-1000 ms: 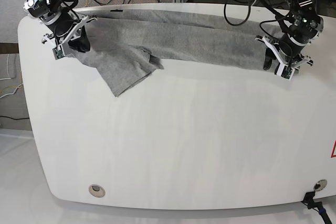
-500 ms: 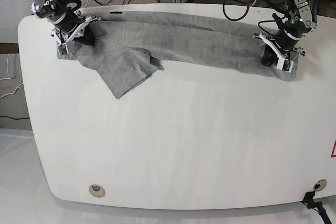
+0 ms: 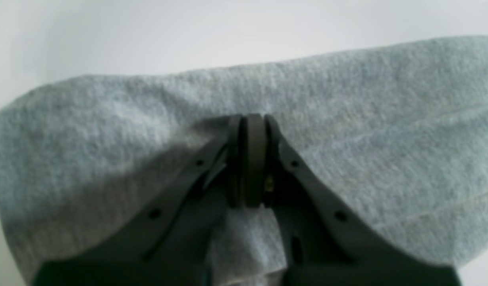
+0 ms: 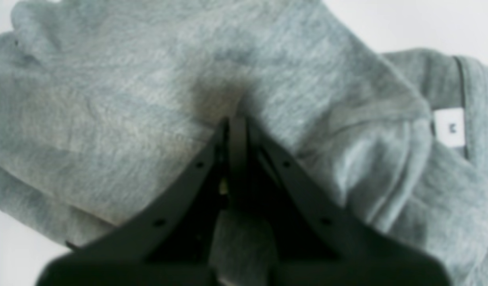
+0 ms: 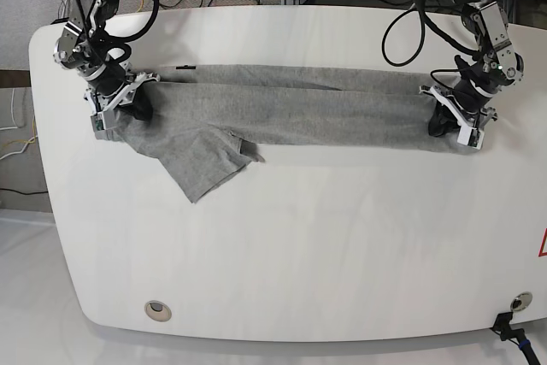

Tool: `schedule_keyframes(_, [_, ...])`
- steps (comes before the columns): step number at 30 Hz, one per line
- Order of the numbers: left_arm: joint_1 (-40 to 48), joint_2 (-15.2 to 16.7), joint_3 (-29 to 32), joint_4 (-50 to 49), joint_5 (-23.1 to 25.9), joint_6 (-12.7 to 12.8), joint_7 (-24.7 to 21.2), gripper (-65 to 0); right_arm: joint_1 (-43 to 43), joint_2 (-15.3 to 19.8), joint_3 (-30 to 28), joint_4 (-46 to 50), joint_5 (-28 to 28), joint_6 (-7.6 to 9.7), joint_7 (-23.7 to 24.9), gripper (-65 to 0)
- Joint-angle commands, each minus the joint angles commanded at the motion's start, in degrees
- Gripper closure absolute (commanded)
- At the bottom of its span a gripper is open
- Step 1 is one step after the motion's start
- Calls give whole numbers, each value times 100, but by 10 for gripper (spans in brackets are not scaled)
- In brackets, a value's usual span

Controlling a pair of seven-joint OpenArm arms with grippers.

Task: Fold the T-shirt properly
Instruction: 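Move the right gripper to the loose sleeve and grasp it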

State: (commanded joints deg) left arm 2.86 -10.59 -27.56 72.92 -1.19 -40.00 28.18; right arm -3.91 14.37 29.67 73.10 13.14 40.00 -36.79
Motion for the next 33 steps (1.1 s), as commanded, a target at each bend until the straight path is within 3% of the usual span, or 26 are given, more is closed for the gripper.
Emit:
schedule_keyframes(11, [-352,-123,0,-18,9,0,35,-3,686,0,0,-290,-264,0,97,0])
schedule_keyframes(16, [-316,-123,0,-9,9,0,35,-3,712,35,9,791,-220,0,-466,0])
schedule_keyframes(19, [-255,-123,0,-9,9,0,35,-3,905,0,9,1301,-220,0,-703,-133])
schedule_keyframes(22, [-246,-114,9,-9,9,0,35,-3,1248,-158,0,1319,-220,0,-721,-218])
schedule_keyframes(26, [-246,-114,9,0,0,0,26,-4,1626,-378,-185,1160,-246,0,-721,-255])
schedule_keyframes(29, [-246,-105,9,9,0,0,35,-4,1925,-387,-519,589,-237,0,-695,-284])
schedule_keyframes(33, [-246,-97,9,26,-18,0,35,-4,2382,-413,-554,-273,-237,0,-527,-299])
